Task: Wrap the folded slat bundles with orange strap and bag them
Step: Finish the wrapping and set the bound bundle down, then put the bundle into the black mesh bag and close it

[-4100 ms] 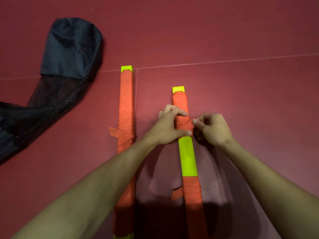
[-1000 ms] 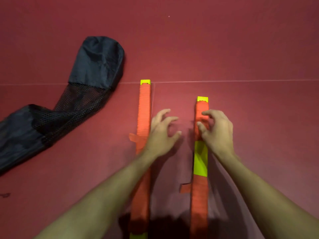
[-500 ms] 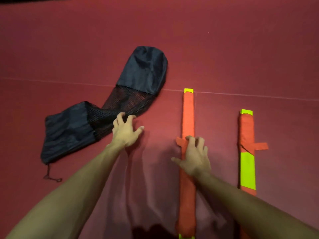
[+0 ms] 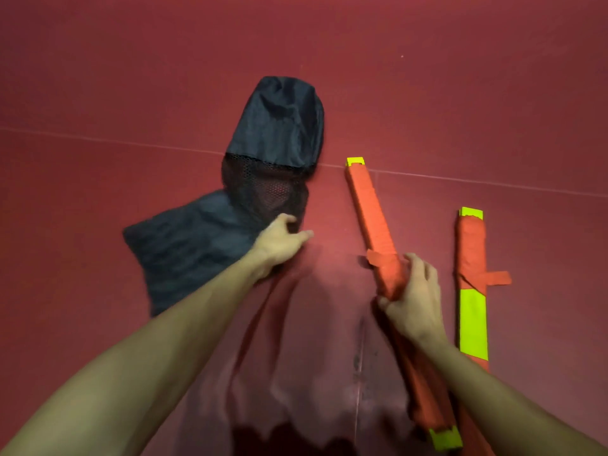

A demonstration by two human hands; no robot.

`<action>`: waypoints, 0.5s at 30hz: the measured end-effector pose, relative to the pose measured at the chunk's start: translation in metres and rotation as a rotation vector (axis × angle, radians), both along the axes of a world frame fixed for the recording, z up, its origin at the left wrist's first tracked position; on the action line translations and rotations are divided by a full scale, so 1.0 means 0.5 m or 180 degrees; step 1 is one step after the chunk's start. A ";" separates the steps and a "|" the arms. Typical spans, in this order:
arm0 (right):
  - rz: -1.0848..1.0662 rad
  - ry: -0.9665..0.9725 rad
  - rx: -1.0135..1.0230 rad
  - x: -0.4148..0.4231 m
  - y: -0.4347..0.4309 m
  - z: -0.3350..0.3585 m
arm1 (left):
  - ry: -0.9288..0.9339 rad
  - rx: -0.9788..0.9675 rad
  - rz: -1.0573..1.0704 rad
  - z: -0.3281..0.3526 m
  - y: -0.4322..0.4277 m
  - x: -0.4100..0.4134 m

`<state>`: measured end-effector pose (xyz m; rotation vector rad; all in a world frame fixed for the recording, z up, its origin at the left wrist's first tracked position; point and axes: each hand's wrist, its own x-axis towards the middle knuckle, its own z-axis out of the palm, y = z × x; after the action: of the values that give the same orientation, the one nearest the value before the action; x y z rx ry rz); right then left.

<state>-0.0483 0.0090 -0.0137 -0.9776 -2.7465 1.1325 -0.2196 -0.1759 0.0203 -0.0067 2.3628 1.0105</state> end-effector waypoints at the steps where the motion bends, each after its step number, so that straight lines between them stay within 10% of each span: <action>1: -0.0119 -0.0229 0.0076 0.018 0.001 -0.001 | -0.0385 0.0596 0.0082 0.018 0.031 0.018; 4: -0.0067 -0.0738 0.0443 0.085 -0.007 -0.008 | -0.0344 0.1184 -0.0394 0.042 0.087 0.051; 7: 0.0069 -0.0727 0.0668 0.129 0.013 -0.024 | 0.0667 0.0603 -0.0881 0.028 0.079 0.048; 15: 0.0233 -0.0706 0.0820 0.164 0.097 -0.030 | 0.0706 -0.0942 -0.3281 -0.028 0.013 0.100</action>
<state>0.0336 0.0573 -0.0286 -1.0314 -3.0236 0.6874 -0.1694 -0.1695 0.0064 1.1239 2.1873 0.1569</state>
